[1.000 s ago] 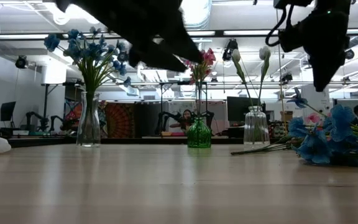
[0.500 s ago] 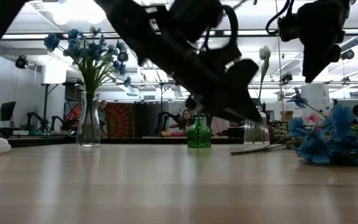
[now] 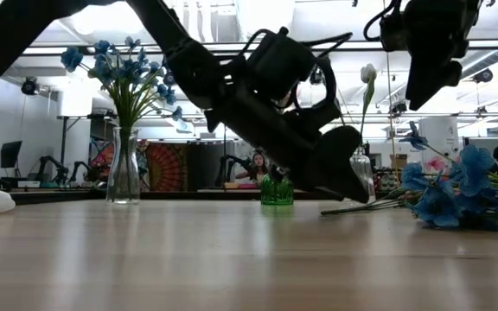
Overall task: Sort flowers into vase by color
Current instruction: Put the top pink flowers into the green vase
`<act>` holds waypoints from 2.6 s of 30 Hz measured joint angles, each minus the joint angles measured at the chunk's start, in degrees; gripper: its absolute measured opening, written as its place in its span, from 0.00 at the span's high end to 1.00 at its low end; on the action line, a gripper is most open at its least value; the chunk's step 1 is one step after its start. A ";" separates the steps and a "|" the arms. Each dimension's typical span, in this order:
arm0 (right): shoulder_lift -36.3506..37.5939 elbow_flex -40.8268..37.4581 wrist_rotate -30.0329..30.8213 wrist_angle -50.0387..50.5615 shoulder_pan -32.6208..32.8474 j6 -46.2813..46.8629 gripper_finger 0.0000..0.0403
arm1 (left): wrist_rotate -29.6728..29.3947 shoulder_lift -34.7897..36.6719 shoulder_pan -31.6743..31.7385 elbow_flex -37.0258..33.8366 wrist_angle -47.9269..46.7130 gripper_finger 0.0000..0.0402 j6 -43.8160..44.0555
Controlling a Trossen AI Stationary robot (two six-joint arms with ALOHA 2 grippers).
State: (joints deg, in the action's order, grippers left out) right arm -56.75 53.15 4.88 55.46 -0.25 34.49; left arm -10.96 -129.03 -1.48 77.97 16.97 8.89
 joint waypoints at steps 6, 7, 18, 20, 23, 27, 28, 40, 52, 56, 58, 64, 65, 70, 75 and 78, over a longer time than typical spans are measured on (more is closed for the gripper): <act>0.00 0.00 0.63 -0.97 0.00 -1.09 0.56 | -0.02 -1.60 0.00 -0.01 0.43 0.46 -0.27; 0.00 0.00 0.98 -0.98 0.00 -1.10 0.56 | -0.02 -1.66 0.00 0.00 0.43 0.49 -0.27; 0.00 0.00 1.21 -0.96 0.00 -1.10 0.56 | -1.91 -1.73 0.00 0.02 -0.72 0.86 1.31; 0.00 0.00 1.22 -0.96 0.00 -1.09 0.56 | -1.97 -1.73 0.00 0.02 -0.94 0.93 1.68; 0.00 0.00 1.23 -0.96 0.00 -1.10 0.56 | -2.36 -1.73 0.04 0.02 -1.06 0.98 2.71; 0.00 0.00 1.23 -0.95 0.00 -1.10 0.56 | -4.49 -1.41 -0.02 0.02 -1.56 0.99 3.65; 0.00 0.00 1.24 -0.94 0.00 -1.10 0.56 | -4.55 -1.25 0.01 -0.01 -1.76 0.99 3.84; 0.25 0.00 2.85 -1.04 0.00 -1.47 0.56 | -9.70 2.45 0.51 -0.45 -5.65 1.00 4.72; 5.22 0.00 3.15 -9.54 0.93 -6.16 0.56 | -12.77 18.02 0.50 -14.24 -5.53 1.00 4.65; 7.67 0.00 3.28 -16.06 1.39 -10.82 0.56 | -15.37 25.18 -0.15 -20.06 -4.86 1.00 4.84; 8.86 0.00 3.23 -19.44 1.78 -13.64 0.56 | -15.57 28.62 -0.64 -22.90 -3.37 1.00 4.85; 12.53 0.00 2.39 -28.09 3.02 -20.86 0.56 | -15.56 36.95 -4.01 -29.43 1.86 1.00 1.04; 12.96 0.00 2.22 -28.62 3.11 -21.86 0.56 | -15.56 38.16 -4.61 -30.02 2.16 1.00 0.64; 14.34 0.00 2.04 -30.58 4.17 -25.39 0.56 | -15.58 42.94 -6.26 -32.92 3.29 1.00 0.24; 14.30 0.00 0.66 -34.47 6.27 -29.46 0.56 | -15.54 46.69 -6.37 -38.59 11.65 1.00 0.15; 14.27 0.00 0.68 -37.70 8.04 -32.73 0.56 | -14.77 48.35 -6.78 -43.42 21.60 1.00 0.13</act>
State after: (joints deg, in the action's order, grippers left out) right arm -42.48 53.15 5.56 17.76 7.79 1.76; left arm -25.73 -80.68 -8.25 34.55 38.57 9.02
